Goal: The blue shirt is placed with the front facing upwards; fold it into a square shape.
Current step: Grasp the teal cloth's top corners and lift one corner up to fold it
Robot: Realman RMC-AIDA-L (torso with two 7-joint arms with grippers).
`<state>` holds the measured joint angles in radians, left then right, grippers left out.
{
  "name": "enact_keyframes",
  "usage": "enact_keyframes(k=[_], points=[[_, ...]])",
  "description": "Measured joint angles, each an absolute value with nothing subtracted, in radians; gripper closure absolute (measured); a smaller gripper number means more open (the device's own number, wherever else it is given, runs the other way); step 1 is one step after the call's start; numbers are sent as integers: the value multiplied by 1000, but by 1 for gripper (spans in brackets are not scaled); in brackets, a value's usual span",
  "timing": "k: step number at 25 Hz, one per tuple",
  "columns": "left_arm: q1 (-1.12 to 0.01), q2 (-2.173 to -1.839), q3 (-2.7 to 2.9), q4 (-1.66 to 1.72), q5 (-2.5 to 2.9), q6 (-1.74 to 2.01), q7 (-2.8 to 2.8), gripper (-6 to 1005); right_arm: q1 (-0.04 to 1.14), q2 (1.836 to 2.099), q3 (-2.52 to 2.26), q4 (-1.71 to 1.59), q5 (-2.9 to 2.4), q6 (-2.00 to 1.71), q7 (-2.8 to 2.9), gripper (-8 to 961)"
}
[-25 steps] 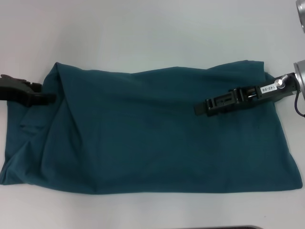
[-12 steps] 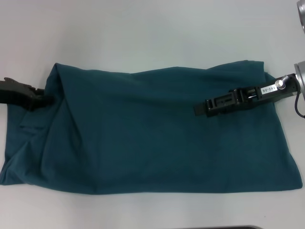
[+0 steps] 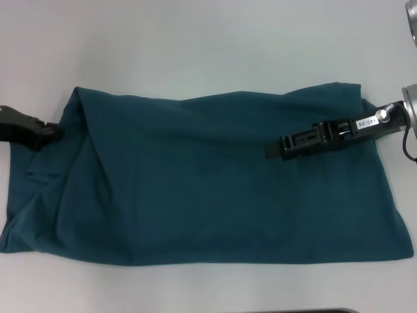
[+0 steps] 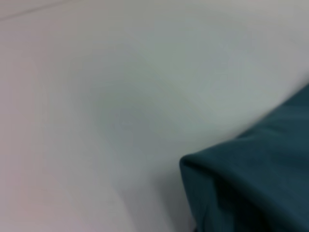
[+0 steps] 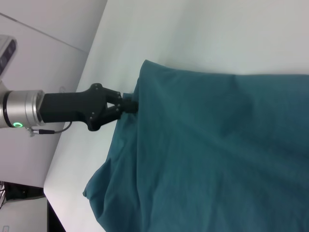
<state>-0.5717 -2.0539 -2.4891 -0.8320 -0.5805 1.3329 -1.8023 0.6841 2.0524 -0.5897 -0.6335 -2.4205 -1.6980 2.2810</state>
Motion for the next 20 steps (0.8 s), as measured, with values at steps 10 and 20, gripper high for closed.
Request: enact_keyframes(k=[10,20], points=[[-562,-2058,-2491,-906,-585,1337,-1827,937,684,2054,-591,-634,-2421,-1698,2278,221],[-562,-2056,-2491,-917,-581,1360,-1853,937,684,2054,-591,-634,-2421,-1697,2274,223]])
